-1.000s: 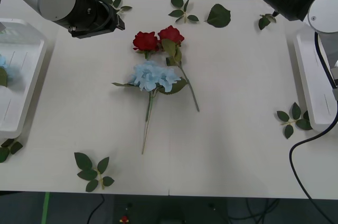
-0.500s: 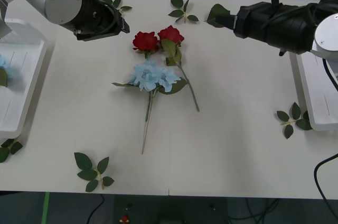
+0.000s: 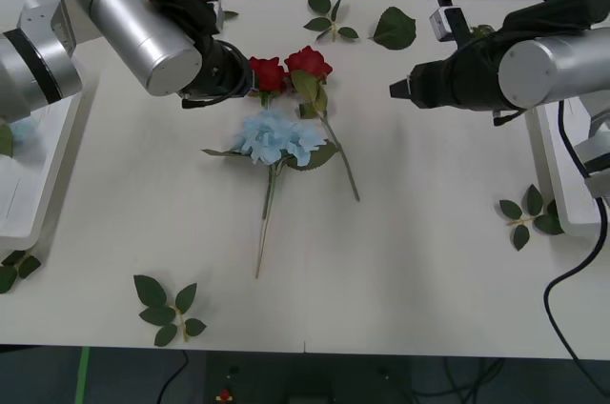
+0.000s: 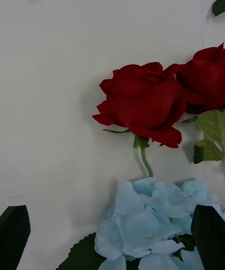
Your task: Place the red flowers into the right box and the blue flowers into the left box. If a person shows an open palm, hand one flower to the person first, then continue sorting.
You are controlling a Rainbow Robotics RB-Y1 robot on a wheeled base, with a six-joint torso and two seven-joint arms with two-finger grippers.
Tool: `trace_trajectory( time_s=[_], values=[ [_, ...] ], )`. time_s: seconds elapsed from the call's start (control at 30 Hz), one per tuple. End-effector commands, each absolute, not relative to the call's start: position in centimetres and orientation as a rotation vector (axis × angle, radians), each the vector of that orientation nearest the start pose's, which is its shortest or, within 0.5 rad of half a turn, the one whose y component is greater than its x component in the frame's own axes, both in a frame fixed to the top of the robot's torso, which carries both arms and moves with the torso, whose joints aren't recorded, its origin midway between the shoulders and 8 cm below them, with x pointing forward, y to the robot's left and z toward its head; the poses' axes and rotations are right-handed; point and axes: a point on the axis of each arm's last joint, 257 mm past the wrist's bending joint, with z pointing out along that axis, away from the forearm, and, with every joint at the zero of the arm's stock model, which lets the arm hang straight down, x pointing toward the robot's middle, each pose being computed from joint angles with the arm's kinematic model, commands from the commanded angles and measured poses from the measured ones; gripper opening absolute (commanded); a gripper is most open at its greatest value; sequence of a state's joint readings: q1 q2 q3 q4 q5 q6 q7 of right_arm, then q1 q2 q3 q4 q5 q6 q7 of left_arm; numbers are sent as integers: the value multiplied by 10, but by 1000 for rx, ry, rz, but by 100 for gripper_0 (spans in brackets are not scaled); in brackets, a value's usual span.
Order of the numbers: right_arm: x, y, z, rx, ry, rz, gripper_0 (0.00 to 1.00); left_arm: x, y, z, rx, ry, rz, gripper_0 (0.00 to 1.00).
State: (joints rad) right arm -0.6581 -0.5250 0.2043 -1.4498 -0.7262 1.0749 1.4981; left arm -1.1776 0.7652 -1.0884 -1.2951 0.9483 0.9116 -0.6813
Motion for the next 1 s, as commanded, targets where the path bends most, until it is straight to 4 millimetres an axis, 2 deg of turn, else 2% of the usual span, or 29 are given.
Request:
trace_trajectory(
  time_s=[0.03, 0.23, 0.53, 0.77, 1.0],
  values=[
    [618, -120, -154, -335, 2204, 309, 100, 638, 104, -158, 21, 2357, -228, 100],
    [624, -87, -168, -230, 2236, 276, 100, 647, 91, -175, 17, 2353, -187, 100],
    [640, -53, -184, -151, 2248, 279, 100, 648, 73, -211, 35, 2368, -146, 100],
    [656, -49, -196, -148, 2228, 259, 100, 650, 77, -236, 74, 2356, -69, 100],
    [657, -49, -197, -138, 2229, 275, 100, 648, 86, -260, 120, 2325, -33, 100]
  ],
)
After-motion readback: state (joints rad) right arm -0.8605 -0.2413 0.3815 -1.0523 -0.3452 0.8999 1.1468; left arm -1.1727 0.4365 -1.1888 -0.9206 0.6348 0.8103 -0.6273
